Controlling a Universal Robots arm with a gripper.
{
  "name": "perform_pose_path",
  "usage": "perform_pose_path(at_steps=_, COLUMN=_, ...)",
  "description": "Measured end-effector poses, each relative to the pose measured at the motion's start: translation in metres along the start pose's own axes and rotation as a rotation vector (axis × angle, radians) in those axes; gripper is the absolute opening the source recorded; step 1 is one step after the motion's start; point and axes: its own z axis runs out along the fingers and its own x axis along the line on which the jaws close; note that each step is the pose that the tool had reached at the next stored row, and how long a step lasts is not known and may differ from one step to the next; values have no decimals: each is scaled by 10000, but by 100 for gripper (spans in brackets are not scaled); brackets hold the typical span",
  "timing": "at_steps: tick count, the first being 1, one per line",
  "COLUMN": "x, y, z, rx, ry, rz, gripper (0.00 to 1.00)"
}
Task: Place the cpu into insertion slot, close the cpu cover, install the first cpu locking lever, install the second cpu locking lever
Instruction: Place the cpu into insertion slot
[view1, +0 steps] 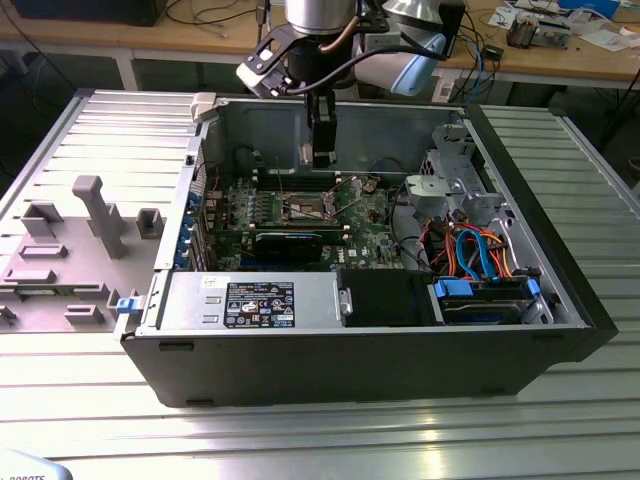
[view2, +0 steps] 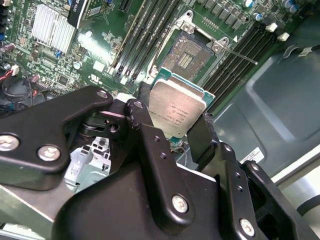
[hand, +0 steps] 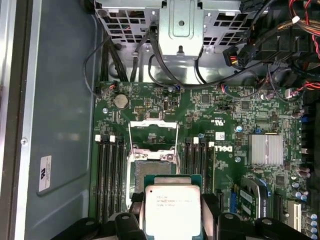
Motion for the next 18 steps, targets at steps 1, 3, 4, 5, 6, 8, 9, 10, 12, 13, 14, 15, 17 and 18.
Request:
perform_pose_path(at_steps=1, x=0, y=-1, z=16, rx=1, ry=-1, rz=3, gripper=54)
perform_pose_path(at_steps=3, x=0, y=-4, z=63, rx=0, ry=-1, rz=17, gripper=54)
perform_pose_path(at_steps=4, x=0, y=-5, z=79, rx=1, ry=-2, rz=23, gripper=54)
perform_pose_path(at_steps=5, x=0, y=-8, z=90, rx=1, ry=-4, rz=38, gripper=54)
perform_pose_path(at_steps=6, x=-1, y=-13, z=98, rx=0, ry=-4, rz=44, gripper=54)
perform_pose_path(at_steps=8, x=-1, y=-14, z=115, rx=-1, ry=-4, rz=51, gripper=54)
perform_pose_path(at_steps=9, x=-1, y=-14, z=120, rx=-1, ry=-4, rz=54, gripper=54)
perform_pose_path(at_steps=10, x=-1, y=-15, z=124, rx=0, ry=-7, rz=55, gripper=54)
perform_pose_path(at_steps=12, x=-1, y=-15, z=124, rx=1, ry=-7, rz=63, gripper=54)
perform_pose_path(at_steps=13, x=-1, y=-15, z=125, rx=-1, ry=-5, rz=64, gripper=54)
perform_pose_path(at_steps=14, x=-1, y=-15, z=125, rx=-1, ry=-5, rz=64, gripper=54)
perform_pose_path(at_steps=15, x=-1, y=-15, z=125, rx=-1, ry=-5, rz=64, gripper=54)
perform_pose_path(at_steps=17, x=-1, y=-15, z=125, rx=-1, ry=-5, rz=64, gripper=54)
perform_pose_path(at_steps=18, x=-1, y=-15, z=125, rx=-1, ry=-5, rz=65, gripper=54)
